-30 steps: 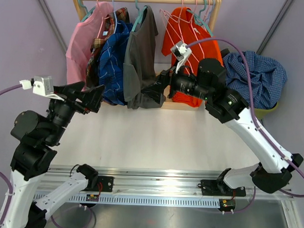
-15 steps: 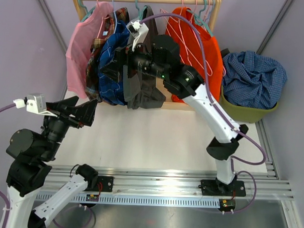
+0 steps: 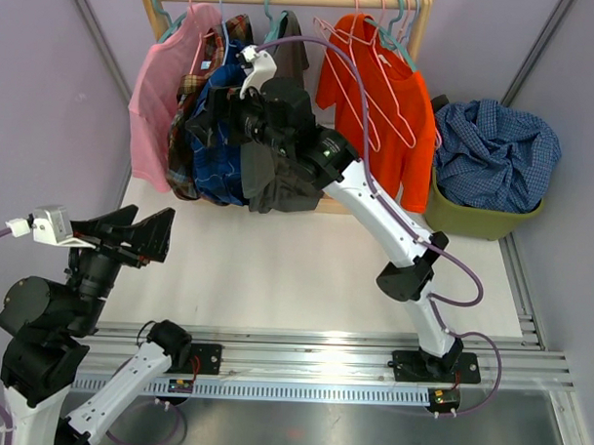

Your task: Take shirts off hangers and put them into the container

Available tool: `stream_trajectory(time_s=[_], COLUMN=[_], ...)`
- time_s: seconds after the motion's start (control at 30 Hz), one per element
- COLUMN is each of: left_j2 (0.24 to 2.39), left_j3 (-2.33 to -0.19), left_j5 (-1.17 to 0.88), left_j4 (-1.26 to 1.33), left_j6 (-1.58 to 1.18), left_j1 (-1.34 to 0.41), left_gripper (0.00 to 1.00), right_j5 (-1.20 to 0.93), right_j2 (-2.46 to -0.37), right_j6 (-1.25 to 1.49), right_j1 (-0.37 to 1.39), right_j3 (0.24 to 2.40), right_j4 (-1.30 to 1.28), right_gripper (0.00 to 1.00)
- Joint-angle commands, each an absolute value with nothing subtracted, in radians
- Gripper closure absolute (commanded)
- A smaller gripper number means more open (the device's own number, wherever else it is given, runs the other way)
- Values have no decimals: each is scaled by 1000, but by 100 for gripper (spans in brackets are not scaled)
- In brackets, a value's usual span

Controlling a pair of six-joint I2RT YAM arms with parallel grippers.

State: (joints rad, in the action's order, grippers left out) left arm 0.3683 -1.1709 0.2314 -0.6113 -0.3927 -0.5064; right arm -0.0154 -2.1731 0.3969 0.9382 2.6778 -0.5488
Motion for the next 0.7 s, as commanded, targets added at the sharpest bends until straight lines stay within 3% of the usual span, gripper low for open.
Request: stream_trajectory(time_s=[0.0, 0.33, 0.67], left_j2=[359, 331, 293], left_j3=[-1172, -1164, -1163], left_j5=[273, 259, 279], left_j4=[-640, -664, -689], left_j6=[-400, -431, -426], left_j1=[-505, -505, -505], left_gripper=[1, 1, 1], right_j5=[107, 256, 509], right_j2=[-2200, -2293, -2266], right_j6=[408, 419, 318], right_j1=[957, 960, 948], right_j3=[2727, 2776, 2757], right_j4=[-491, -416, -514], right_gripper=[1, 1, 1])
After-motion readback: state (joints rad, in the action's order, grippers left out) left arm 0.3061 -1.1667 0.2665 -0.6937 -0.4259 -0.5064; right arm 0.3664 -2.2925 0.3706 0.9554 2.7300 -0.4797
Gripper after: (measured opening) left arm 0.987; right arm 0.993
